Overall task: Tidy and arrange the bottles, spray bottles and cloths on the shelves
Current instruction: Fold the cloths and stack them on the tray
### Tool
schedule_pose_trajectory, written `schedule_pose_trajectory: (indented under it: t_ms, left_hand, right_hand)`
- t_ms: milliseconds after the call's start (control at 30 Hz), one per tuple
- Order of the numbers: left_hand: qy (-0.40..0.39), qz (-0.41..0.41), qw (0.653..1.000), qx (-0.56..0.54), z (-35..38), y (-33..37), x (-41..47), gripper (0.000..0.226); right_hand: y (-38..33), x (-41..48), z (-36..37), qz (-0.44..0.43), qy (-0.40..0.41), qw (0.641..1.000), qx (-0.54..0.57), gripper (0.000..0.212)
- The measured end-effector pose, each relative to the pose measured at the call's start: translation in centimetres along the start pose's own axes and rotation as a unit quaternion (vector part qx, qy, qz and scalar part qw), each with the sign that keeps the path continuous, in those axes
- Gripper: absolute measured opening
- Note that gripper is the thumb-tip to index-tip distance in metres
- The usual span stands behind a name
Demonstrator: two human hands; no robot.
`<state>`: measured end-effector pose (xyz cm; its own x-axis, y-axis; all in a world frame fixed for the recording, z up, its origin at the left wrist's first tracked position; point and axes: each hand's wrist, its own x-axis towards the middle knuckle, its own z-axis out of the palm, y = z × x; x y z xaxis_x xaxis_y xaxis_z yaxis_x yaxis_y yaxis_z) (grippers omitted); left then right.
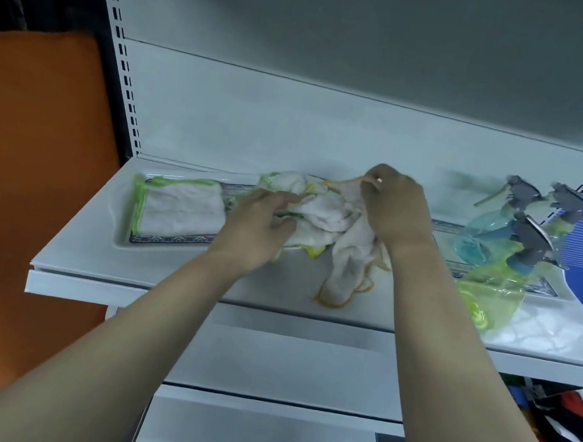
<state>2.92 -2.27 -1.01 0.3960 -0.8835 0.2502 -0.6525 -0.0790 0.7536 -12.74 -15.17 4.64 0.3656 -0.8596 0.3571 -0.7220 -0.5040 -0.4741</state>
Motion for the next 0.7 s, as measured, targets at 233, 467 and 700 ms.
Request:
schedule_pose_trajectory:
  t_ms: [233, 467, 700]
  left_hand:
    - [0.018, -0.01, 0.969, -0.248, -0.8, 6.2, 0.7, 0.081]
    - [0.102, -0.018, 0.915, -0.39, -6.0, 8.8, 0.5, 0.032]
    - [0.135, -0.027, 0.89, -0.435, -10.9, 8.0, -1.7, 0.023]
  right_hand:
    - [-5.4, 0.4, -7.1, -0.159, -0.06, 0.964, 0.206, 0.011]
    - [-8.6, 0.4, -8.4, -0.239, -0.132, 0.898, 0.344, 0.015]
    - [-8.4, 0.1, -6.7, -0.174, -0.302, 0.9, 0.263, 0.051]
